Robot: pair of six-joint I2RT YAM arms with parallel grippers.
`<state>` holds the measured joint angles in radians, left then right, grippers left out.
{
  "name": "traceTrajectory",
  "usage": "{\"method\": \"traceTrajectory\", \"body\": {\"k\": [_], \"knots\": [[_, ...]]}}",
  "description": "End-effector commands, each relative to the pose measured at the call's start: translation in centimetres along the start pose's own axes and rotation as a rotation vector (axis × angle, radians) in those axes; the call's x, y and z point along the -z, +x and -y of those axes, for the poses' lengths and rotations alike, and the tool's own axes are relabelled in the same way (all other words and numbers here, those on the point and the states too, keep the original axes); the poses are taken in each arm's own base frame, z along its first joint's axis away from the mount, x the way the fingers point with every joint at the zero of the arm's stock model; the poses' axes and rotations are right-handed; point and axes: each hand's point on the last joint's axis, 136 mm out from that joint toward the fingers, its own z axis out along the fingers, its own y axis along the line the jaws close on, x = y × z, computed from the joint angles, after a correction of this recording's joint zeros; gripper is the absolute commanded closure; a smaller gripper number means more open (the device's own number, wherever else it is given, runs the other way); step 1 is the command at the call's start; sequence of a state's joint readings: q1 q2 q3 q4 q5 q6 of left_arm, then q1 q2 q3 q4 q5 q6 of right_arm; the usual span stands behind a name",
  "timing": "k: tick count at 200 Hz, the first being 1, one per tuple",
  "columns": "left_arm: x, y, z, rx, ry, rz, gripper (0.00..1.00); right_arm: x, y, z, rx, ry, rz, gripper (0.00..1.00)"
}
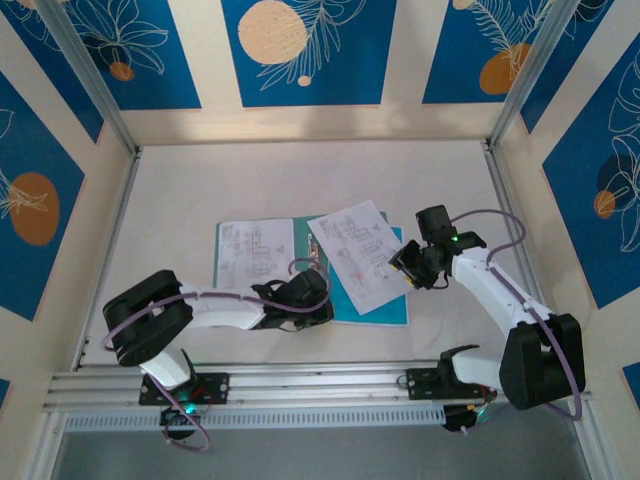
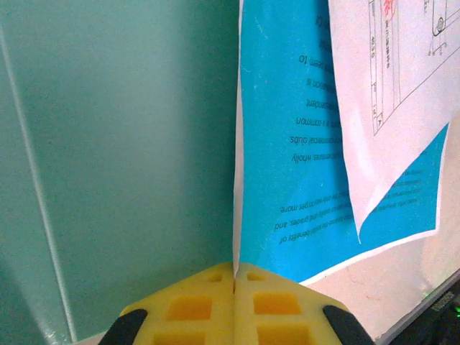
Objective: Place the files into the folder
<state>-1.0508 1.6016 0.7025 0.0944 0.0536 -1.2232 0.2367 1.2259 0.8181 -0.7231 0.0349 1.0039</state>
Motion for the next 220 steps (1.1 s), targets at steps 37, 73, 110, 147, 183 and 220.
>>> {"method": "traceTrajectory", "body": {"k": [37,73,110,147,183,220], "knots": [[0.6,-0.7,-0.6,0.130,0.058,-0.015,1.00,0.8,0.0,-0.5,-0.006,-0.006,0.012,0.57],[0.8,-1.1,-0.9,0.149,0.061,-0.012,1.00,0.7,0.1,-0.6,-0.002,-0.004,0.012,0.57],[1.0,-1.6,-1.0,0.165,0.064,0.012,1.00,0.3,0.4,-0.5,0.003,-0.001,0.003,0.57],[1.1,-2.2,-1.2,0.187,0.065,0.036,1.00,-0.5,0.6,-0.8,0.010,0.003,-0.008,0.57],[0.8,-2.5,-1.5,0.213,0.077,0.055,1.00,-1.6,0.1,-1.6,0.004,-0.009,-0.014,0.57],[0.4,-2.8,-1.8,0.247,0.079,0.063,1.00,-3.0,-0.5,-2.9,0.011,-0.032,0.002,0.57]]}}
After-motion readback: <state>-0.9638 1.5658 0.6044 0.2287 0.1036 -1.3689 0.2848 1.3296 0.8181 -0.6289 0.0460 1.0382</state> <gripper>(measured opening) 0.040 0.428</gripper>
